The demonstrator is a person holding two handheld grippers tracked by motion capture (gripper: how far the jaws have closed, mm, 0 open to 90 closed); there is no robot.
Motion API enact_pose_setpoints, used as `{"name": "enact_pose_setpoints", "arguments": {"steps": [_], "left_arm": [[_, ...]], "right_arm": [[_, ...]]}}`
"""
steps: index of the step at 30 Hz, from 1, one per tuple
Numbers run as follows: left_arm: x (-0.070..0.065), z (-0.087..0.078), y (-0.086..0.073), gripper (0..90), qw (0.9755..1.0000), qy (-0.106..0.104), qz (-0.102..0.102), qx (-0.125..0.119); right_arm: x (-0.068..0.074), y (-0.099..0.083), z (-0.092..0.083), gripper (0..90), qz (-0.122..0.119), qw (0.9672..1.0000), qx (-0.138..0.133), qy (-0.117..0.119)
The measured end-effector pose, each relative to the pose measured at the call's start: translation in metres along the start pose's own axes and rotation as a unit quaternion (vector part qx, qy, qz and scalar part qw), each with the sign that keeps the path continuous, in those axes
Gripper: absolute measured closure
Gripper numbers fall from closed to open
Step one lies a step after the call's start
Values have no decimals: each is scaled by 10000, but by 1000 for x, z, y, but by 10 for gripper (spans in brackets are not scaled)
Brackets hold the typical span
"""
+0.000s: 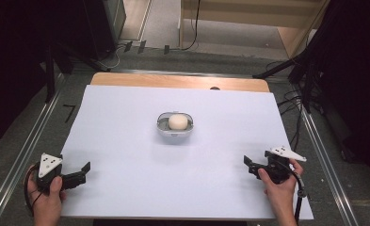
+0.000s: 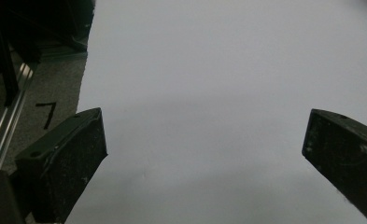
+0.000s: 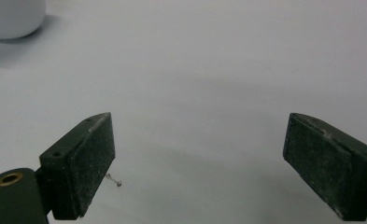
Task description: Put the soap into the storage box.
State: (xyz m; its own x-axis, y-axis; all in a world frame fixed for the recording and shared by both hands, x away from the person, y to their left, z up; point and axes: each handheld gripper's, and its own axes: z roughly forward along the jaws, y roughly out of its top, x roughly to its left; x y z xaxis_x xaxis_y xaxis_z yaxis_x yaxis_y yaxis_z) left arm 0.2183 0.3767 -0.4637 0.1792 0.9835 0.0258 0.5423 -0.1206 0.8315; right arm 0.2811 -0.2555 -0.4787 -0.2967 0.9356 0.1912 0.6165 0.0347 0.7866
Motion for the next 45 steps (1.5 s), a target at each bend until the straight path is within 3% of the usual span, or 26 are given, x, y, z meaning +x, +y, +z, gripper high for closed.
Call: {"name": "enact_pose_setpoints", "arguments": {"steps": [24, 33, 39, 45], "left_arm": [[0, 0, 0, 4, 10000, 5, 12, 0], [0, 0, 0, 4, 10000, 18, 3, -2], [-1, 0, 0, 4, 10000, 13, 19, 4], [-1, 0, 0, 4, 10000, -5, 18, 21]], "right_arm": [[-41, -20, -36, 82, 146, 9992, 2, -360], [-59, -29, -49, 83, 213, 9977, 6, -650], [-68, -32, -53, 86, 457, 9970, -119, -606], [-65, -34, -51, 86, 396, 9976, -260, -508]]}}
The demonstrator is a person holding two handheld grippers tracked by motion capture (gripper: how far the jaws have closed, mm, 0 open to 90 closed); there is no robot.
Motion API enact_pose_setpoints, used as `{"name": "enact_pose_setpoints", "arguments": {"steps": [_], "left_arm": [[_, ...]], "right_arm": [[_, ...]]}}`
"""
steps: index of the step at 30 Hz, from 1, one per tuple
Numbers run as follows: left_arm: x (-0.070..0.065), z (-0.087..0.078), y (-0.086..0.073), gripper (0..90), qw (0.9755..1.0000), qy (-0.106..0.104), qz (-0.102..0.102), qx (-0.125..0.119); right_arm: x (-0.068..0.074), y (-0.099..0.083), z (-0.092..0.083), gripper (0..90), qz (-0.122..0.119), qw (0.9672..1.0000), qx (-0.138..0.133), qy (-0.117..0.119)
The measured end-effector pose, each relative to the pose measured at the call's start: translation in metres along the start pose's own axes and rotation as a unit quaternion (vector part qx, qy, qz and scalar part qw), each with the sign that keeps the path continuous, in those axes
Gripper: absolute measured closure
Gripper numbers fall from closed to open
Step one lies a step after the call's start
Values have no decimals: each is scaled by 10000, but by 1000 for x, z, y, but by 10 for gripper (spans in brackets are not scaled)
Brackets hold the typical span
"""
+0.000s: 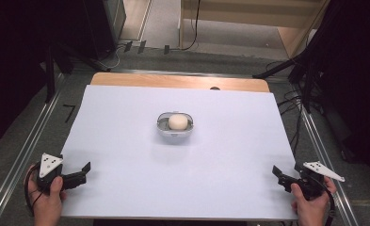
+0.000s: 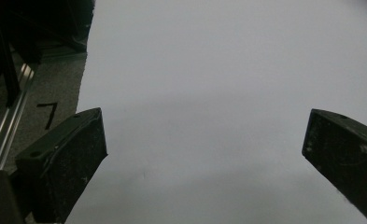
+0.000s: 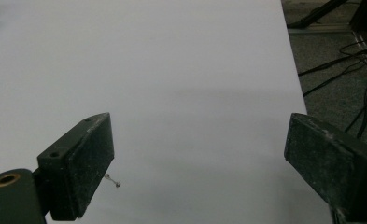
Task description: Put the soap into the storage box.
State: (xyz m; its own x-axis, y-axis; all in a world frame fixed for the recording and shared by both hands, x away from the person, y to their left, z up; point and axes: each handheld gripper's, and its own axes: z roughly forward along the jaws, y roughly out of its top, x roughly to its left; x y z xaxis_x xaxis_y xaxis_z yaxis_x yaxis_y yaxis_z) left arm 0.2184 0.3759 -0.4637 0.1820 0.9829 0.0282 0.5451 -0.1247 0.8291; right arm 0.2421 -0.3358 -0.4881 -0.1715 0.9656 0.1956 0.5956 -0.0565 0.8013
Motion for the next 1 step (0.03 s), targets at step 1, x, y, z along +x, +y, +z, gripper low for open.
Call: {"name": "enact_pose_setpoints", "arguments": {"steps": [1], "left_arm": [[0, 0, 0, 4, 10000, -2, -2, 8]], "right_arm": [[1, 0, 0, 86, -11, 10000, 22, 6]]}}
